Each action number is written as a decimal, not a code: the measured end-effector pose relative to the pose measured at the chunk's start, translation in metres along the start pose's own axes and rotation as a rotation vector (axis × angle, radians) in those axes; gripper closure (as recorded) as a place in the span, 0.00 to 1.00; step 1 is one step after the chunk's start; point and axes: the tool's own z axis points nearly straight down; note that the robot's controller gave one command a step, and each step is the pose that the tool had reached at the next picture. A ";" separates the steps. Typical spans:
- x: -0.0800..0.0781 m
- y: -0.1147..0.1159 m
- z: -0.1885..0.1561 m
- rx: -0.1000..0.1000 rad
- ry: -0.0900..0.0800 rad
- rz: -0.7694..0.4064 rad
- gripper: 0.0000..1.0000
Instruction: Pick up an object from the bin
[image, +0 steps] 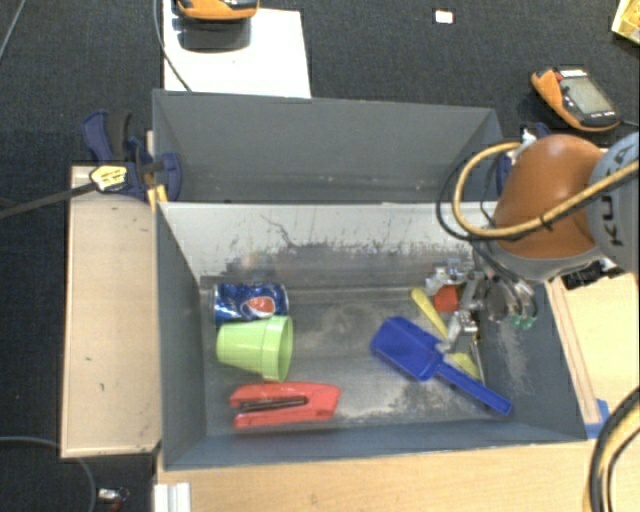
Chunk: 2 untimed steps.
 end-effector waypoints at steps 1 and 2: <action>-0.002 0.000 -0.005 0.001 -0.008 -0.002 0.00; 0.012 -0.005 0.049 0.000 -0.014 0.140 0.00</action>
Offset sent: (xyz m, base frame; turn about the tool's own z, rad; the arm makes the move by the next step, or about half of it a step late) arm -0.0224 -0.0073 -0.0797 0.2105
